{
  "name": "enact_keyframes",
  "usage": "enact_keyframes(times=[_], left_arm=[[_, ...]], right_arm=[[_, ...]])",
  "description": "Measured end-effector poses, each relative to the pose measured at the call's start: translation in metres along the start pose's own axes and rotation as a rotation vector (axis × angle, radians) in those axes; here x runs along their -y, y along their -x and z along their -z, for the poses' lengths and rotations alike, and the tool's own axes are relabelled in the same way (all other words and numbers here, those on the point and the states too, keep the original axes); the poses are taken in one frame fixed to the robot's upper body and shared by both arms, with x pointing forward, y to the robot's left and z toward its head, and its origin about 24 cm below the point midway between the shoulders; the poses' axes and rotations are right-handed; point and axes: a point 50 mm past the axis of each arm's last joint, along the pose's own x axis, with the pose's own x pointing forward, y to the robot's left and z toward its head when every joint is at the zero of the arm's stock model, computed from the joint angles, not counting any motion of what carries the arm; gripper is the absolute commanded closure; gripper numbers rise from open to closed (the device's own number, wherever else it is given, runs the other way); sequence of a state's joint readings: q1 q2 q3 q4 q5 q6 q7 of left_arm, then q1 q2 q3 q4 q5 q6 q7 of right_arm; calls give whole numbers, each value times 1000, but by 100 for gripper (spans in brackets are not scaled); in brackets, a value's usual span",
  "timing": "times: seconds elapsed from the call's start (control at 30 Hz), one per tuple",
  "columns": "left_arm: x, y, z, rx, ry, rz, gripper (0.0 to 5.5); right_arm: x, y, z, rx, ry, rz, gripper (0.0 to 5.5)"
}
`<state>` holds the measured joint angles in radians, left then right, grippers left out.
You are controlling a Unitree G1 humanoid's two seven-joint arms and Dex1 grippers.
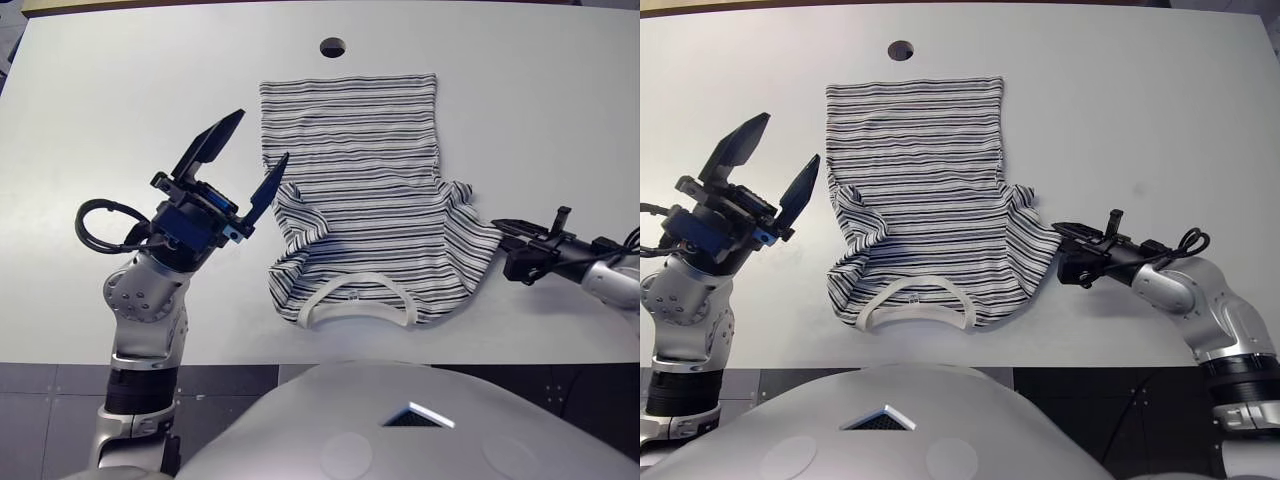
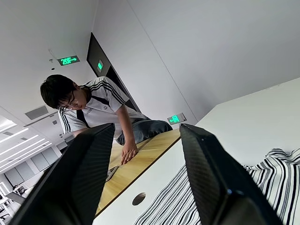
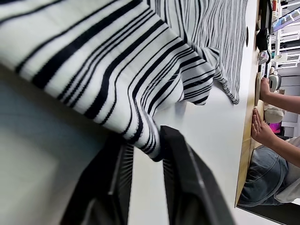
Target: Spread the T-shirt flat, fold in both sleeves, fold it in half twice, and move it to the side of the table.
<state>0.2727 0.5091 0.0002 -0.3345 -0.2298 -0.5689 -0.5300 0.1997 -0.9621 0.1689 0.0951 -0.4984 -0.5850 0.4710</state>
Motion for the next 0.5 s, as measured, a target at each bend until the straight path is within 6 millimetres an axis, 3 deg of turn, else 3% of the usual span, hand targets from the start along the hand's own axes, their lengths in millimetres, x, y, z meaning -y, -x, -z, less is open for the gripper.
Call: enact_keyframes(times=[0.4, 0.5], left_arm=[[1, -1, 0, 7, 3, -6, 291], [-1, 0, 2, 0, -3, -8, 291]], right_arm=[[3, 4, -5, 17, -14, 65, 538], [29, 10, -16, 54, 8, 231, 538]])
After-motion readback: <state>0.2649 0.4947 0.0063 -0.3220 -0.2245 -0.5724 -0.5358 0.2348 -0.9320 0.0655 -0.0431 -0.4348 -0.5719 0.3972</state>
